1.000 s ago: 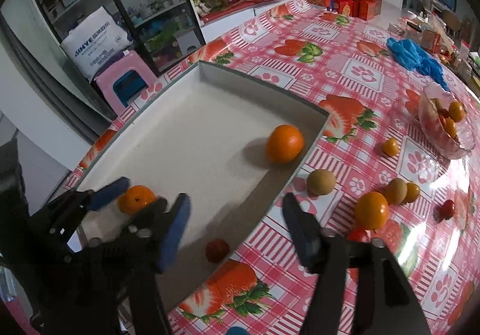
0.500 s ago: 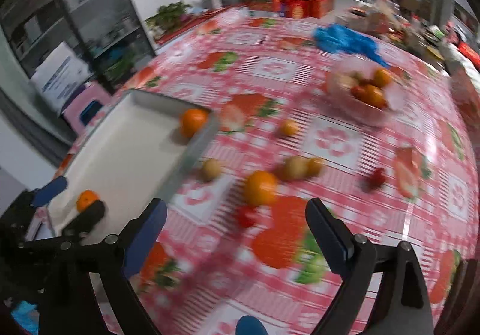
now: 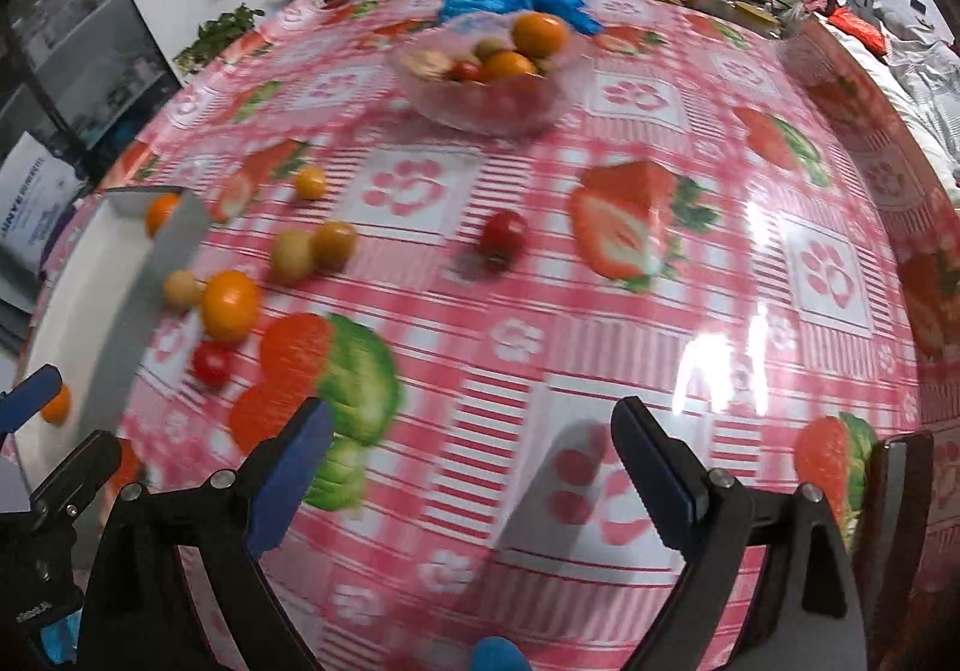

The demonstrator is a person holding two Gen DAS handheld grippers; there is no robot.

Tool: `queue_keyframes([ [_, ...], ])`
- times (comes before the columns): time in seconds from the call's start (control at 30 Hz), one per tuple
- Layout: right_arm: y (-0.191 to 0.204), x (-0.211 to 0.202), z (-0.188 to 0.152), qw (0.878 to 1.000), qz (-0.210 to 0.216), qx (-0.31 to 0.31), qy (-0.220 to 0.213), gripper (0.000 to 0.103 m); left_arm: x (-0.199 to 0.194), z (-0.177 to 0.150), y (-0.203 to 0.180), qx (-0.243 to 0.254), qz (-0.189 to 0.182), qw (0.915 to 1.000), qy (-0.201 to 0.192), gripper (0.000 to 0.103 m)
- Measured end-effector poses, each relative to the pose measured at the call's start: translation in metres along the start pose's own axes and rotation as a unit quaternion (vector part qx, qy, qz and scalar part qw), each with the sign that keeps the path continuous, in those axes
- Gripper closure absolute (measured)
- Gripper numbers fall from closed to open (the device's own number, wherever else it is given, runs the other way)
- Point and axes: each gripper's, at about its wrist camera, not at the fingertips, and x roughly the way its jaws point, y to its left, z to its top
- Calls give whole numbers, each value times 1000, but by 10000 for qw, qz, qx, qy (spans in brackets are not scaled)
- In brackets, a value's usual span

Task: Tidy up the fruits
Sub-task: 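Return the left tool to the table and grasp a red cherry tomato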

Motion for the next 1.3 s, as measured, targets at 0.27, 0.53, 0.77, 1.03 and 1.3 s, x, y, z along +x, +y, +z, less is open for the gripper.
queue_keyframes([
  [0.27,-21,3,-10,9994,-322,-117,-65,8,30,6,-30,94,-9,9994,323,14],
  [0.53,-28,6,-12,9992,-312,-219,-123,0,55,14,-46,33,109,9988,471,15],
  [0.77,-25,10,-10,9983,-419,-355,-195,0,64,17,-45,-147,14,9983,566,32],
  [1.03,-26,10,-12,9978,-406,-386,-353,0,63,20,-52,-192,-152,9984,503,66],
  [1.3,-27,11,-11,9979,-395,-405,-309,0,58,15,-50,-247,-214,9984,462,77],
])
